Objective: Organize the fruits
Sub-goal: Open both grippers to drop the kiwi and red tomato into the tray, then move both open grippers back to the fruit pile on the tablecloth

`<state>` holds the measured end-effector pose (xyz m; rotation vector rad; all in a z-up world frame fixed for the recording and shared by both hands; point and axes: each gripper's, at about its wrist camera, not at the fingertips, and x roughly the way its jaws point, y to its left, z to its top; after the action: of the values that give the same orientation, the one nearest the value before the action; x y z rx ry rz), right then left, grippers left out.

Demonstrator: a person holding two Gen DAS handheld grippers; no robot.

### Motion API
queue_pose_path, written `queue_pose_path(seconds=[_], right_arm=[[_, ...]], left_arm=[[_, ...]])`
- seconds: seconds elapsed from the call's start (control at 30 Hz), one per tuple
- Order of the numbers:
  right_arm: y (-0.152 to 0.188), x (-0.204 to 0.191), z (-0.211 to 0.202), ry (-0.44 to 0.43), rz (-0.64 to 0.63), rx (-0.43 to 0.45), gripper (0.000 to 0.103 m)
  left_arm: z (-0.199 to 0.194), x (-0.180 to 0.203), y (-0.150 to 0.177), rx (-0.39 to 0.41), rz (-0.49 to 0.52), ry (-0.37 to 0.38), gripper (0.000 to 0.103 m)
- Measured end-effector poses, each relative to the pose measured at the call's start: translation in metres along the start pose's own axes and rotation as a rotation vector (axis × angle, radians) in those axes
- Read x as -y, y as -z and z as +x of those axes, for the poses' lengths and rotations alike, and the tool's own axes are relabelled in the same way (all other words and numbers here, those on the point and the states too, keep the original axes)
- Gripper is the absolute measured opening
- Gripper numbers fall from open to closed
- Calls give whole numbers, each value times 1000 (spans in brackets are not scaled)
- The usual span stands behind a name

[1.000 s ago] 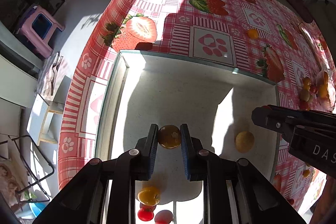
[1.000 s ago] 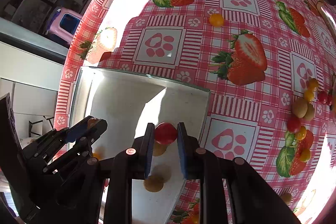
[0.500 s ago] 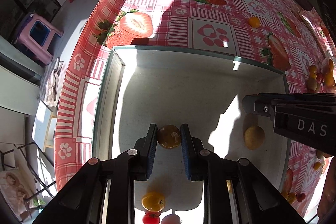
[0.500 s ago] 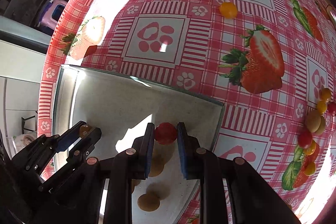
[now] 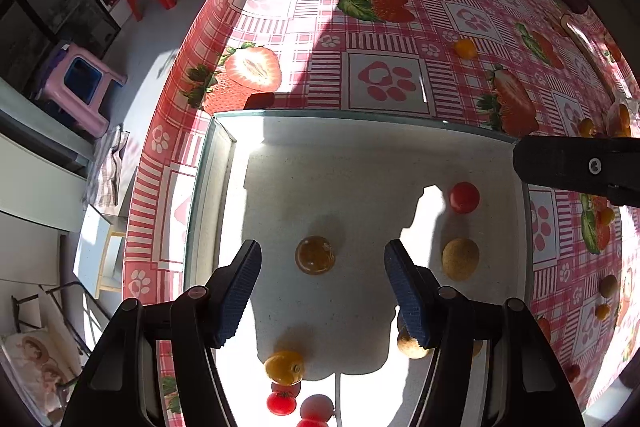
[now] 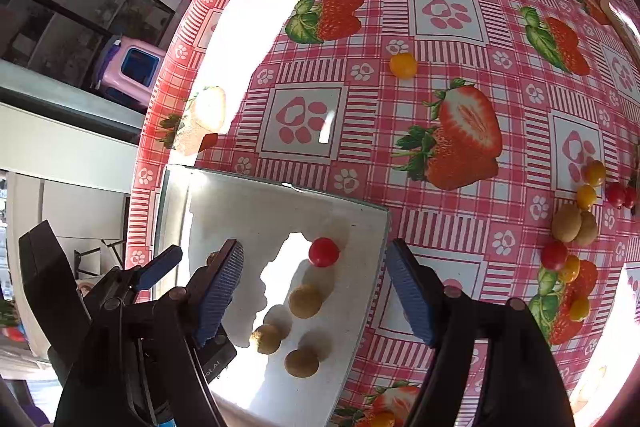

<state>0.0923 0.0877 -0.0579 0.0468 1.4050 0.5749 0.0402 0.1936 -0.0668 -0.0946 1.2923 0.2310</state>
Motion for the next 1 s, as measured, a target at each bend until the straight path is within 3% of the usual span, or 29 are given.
queue_pose_path(seconds=[0.4,0.63,1.0], right_arm=[[49,96,-53,101,152,20,77],[96,150,-68,168,255,-2,77],[136,189,-71,193,316,-24,77]], left_arm=[[-30,64,5,24,100,55,65],[-38,114,0,28,183,108,66],[-10,189,-15,-29,254,181,65]])
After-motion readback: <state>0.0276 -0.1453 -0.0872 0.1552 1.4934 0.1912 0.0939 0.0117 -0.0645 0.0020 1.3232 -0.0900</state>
